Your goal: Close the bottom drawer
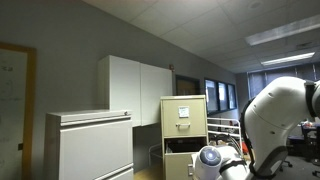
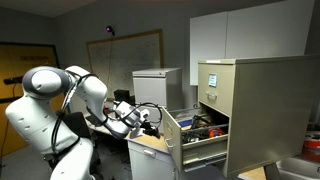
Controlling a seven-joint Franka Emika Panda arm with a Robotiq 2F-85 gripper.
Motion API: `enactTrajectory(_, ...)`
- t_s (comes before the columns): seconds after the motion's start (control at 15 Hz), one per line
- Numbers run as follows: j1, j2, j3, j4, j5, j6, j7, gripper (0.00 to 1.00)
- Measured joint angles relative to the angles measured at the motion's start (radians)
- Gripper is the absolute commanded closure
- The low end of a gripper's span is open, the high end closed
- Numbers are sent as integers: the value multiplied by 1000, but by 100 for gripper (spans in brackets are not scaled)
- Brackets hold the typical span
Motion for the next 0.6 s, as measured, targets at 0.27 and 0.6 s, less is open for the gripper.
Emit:
enactTrajectory(0.27,-155,-25,161,84,-329,36,263,100)
enactTrajectory(0.6,-199,17,236,252,-733,-77,659,100)
